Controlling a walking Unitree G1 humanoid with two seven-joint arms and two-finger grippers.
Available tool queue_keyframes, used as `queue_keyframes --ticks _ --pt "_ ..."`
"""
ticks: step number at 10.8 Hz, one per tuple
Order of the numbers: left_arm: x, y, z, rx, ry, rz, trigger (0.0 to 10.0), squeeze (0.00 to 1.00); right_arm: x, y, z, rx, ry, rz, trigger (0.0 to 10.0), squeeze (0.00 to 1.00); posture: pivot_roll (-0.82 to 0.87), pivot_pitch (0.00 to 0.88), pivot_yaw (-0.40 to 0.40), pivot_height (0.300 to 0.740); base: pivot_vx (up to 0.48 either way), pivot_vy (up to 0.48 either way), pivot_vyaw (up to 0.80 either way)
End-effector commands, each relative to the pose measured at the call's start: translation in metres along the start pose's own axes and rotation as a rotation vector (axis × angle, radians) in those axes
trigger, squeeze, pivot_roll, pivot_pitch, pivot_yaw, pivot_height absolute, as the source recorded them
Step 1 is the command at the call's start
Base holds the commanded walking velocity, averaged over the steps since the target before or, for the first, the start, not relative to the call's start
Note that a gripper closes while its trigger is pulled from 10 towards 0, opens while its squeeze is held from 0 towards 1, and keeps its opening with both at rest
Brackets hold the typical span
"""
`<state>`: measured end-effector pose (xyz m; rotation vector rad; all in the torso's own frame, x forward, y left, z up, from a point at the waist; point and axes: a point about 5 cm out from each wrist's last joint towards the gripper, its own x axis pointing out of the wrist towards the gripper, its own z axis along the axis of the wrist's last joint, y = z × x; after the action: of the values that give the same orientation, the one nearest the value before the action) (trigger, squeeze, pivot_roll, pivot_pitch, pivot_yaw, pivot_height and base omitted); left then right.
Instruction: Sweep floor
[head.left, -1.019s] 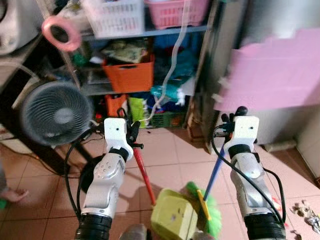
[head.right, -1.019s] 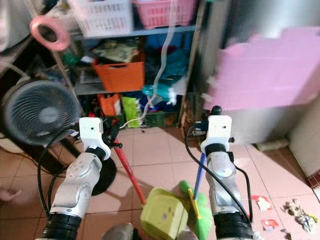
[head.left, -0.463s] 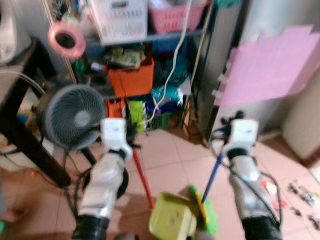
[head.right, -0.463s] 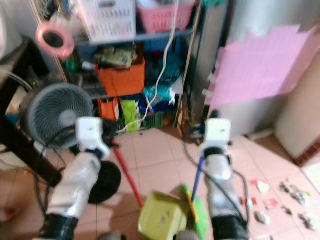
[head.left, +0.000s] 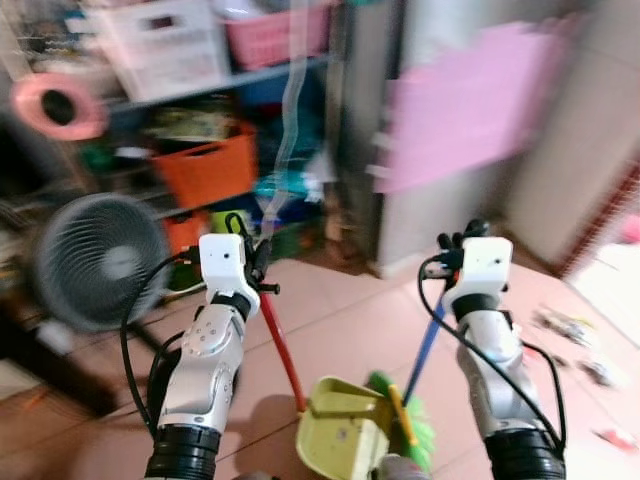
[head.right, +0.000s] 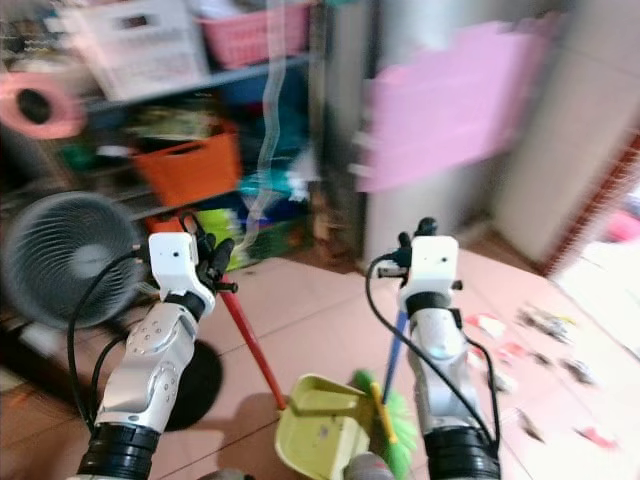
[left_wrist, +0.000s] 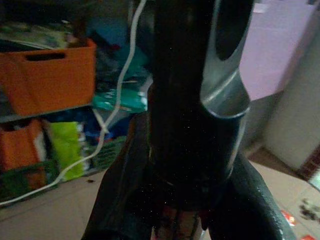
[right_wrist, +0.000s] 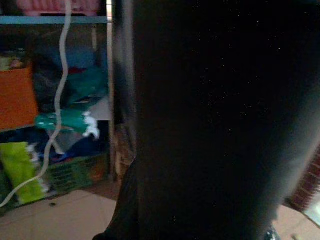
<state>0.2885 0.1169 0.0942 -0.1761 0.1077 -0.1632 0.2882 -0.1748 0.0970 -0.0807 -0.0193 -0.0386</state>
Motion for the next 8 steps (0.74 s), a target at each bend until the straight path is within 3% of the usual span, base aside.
queue_keyframes --ticks 1,7,8 --pt "0.0038 -0.0017 0.0164 -0.017 -0.072 -0.019 10.0 0.0 0.0019 0.0041 -0.0002 0.017 0.006 0.007 10.0 0.0 -0.09 0.0 0.077 0.74 0.0 0.0 -0.8" --pt "0.0058 0.0013 0.0178 -0.019 -0.074 -0.02 10.0 0.0 -0.0014 0.0058 -0.0017 0.024 0.008 0.005 10.0 0.0 -0.09 0.0 0.088 0.74 0.0 0.0 -0.8" --pt "0.0058 0.0009 0.018 -0.02 -0.074 -0.025 10.0 0.0 -0.003 0.0061 -0.003 0.027 0.009 0.006 10.0 0.0 -0.09 0.0 0.088 0.74 0.24 0.0 0.0"
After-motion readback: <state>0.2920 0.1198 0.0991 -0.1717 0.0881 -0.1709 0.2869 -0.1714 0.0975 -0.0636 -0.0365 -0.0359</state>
